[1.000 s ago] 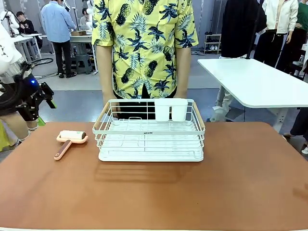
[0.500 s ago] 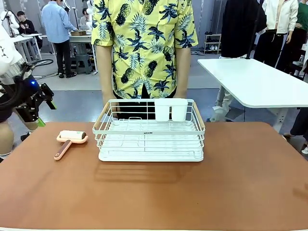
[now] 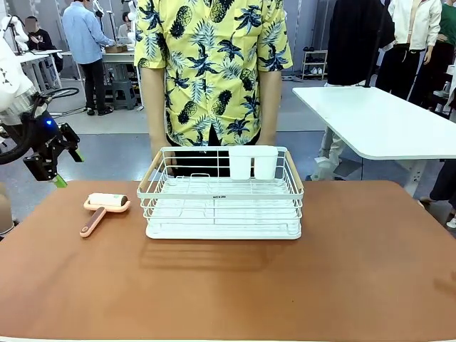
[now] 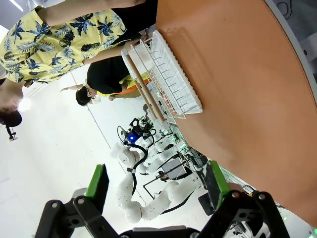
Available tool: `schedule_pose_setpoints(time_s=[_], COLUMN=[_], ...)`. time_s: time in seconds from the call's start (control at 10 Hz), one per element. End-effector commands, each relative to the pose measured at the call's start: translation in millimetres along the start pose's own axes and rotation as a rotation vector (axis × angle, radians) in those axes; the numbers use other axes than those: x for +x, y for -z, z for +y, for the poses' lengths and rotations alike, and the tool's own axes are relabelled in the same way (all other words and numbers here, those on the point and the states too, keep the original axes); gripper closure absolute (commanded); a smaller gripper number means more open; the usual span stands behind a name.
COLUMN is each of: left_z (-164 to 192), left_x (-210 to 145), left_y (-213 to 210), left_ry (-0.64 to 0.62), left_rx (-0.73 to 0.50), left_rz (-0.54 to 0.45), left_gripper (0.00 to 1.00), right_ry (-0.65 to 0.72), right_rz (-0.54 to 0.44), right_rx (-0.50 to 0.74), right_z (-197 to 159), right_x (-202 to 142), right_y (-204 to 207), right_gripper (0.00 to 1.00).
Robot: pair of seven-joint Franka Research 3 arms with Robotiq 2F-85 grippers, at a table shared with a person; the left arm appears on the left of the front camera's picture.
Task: Clean the table.
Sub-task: Place the Lint Roller down when the Dish drying rack is positioned in the middle of the table.
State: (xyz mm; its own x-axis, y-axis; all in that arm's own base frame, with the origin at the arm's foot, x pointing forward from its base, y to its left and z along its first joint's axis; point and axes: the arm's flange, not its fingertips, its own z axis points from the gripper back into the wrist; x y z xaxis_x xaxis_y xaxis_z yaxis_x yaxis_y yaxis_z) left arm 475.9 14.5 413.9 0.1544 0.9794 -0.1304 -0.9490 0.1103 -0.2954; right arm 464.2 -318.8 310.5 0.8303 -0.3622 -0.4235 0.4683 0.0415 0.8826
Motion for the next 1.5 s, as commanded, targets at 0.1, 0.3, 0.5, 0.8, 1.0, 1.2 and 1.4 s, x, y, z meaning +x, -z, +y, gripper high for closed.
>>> schedule_pose_setpoints(time_s=[0.1, 0.3, 0.5, 0.8, 1.0, 1.2, 1.4], left_z=[1.7, 1.7, 1.7, 1.7, 1.7, 1.7, 1.7], left_x=[1.4, 1.4, 1.4, 1.4, 1.4, 1.4, 1.4], left_y=[0.7, 0.7, 0.7, 0.7, 0.7, 0.7, 0.7], left_ry=[0.009, 0.009, 0.009, 0.009, 0.009, 0.009, 0.009], left_rx=[-0.006, -0.006, -0.006, -0.006, -0.006, -0.006, -0.006], left_rz=[-0.001, -0.001, -0.001, -0.001, -0.001, -0.001, -0.001], left_gripper=[0.0, 0.0, 0.0, 0.0, 0.0, 0.0, 0.0], right_ry=[-0.008, -0.008, -0.008, -0.008, -0.008, -0.008, -0.008], right_rz=[0.002, 0.002, 0.002, 0.002, 0.002, 0.002, 0.002], right_rx=[-0.005, -0.005, -0.005, -0.005, -0.005, -0.005, -0.005], right_z=[1.5, 1.5, 1.5, 1.5, 1.5, 1.5, 1.5], right_x=[-2.9, -2.9, -2.9, -2.9, -2.9, -2.9, -2.9], right_y=[0.2, 0.2, 0.2, 0.2, 0.2, 0.2, 0.2], right_gripper=[0.0, 0.0, 0.0, 0.0, 0.0, 0.0, 0.0])
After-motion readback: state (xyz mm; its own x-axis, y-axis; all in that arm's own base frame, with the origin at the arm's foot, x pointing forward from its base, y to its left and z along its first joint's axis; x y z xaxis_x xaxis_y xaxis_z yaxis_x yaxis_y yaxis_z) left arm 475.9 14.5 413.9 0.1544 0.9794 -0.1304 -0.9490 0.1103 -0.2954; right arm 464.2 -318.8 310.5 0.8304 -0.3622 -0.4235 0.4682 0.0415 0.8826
